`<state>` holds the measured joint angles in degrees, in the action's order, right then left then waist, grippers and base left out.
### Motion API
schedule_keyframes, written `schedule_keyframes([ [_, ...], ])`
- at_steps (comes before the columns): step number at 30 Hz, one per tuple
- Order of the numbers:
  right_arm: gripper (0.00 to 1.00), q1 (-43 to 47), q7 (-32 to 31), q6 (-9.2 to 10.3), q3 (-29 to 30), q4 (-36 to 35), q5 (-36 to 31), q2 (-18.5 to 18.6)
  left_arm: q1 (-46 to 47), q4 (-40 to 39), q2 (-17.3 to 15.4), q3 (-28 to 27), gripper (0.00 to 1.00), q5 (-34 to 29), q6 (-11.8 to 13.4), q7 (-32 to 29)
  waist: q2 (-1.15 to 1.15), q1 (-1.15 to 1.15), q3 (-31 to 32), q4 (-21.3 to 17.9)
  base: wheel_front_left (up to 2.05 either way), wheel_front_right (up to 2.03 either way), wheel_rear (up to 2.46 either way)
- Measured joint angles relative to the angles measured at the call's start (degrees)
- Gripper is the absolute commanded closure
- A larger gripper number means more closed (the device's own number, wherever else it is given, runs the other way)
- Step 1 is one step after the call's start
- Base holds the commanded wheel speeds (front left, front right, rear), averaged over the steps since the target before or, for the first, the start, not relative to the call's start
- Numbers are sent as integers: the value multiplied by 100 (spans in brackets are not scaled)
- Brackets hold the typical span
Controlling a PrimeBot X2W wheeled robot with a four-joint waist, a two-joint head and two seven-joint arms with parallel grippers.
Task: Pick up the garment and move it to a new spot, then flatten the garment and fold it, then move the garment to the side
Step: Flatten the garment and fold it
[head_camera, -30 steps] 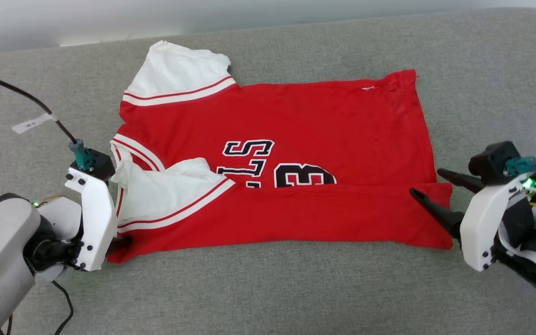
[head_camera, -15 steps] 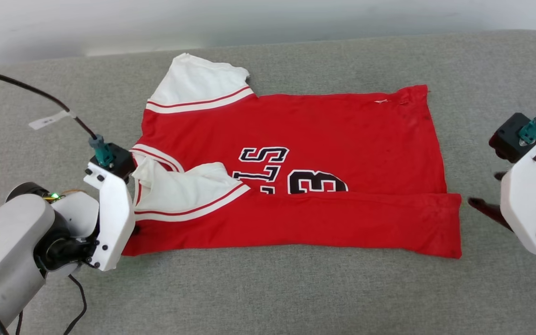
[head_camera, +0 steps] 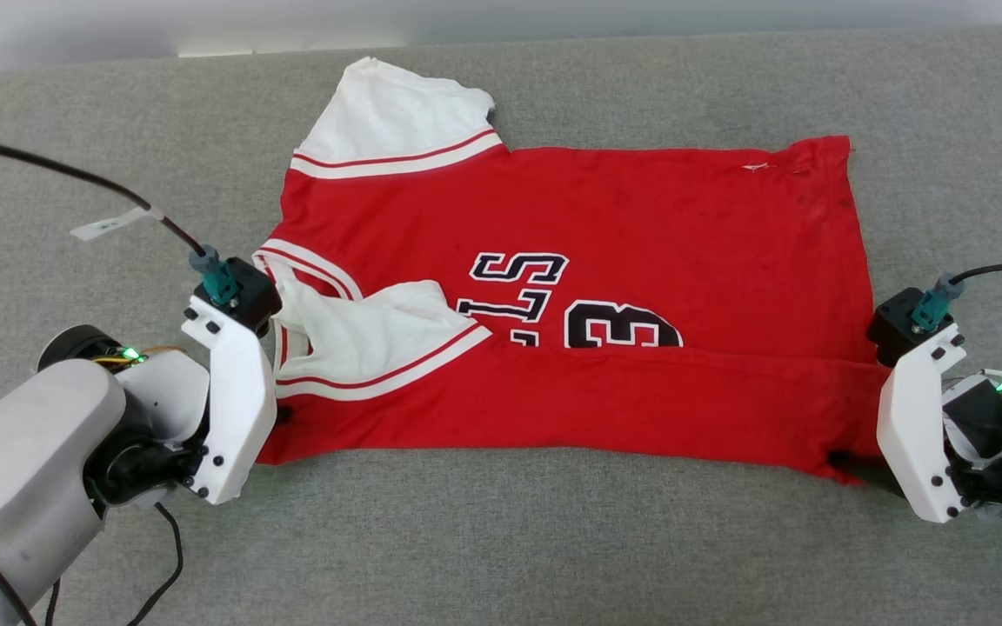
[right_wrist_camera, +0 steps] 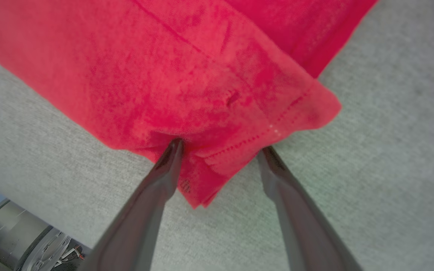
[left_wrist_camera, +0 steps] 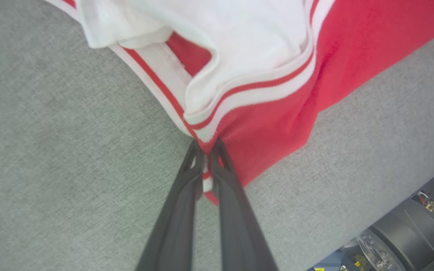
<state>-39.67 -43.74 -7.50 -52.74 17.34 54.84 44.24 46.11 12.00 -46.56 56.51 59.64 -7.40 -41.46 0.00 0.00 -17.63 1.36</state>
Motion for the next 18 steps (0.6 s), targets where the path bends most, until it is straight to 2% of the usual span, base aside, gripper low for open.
schedule_keyframes([
  [3, 0, 58, 267, 2, -11, 222, 12, -129, -5, 54, 0, 22, 100, 3, 0, 64, 0, -1, -37, 20, 0, 0, 0],
  [4, 14, 72, 366, 3, -18, 260, 13, -156, -14, 63, -4, 27, 100, 4, 0, 88, 0, -1, -35, 15, 0, 0, 0],
  [5, 83, 82, 497, 2, -21, 304, 9, -181, -28, 83, -15, 29, 100, 14, 0, 105, 0, -1, -25, 4, 0, 0, 0],
  [6, 100, 87, 594, 2, -43, 326, 8, -196, -53, 108, -23, 29, 100, 30, 0, 135, 0, -1, -5, -10, 0, 0, 0],
  [12, 100, 81, 1074, 9, -172, 151, 37, -120, -331, 178, -123, -35, 100, 255, 0, 346, 0, 0, 275, -80, 0, 0, 0],
  [18, 100, 290, 1138, -1, -200, -393, 334, 452, -698, -97, -360, -37, 100, 477, 15, 383, 0, 0, 689, -140, 0, 0, 0],
])
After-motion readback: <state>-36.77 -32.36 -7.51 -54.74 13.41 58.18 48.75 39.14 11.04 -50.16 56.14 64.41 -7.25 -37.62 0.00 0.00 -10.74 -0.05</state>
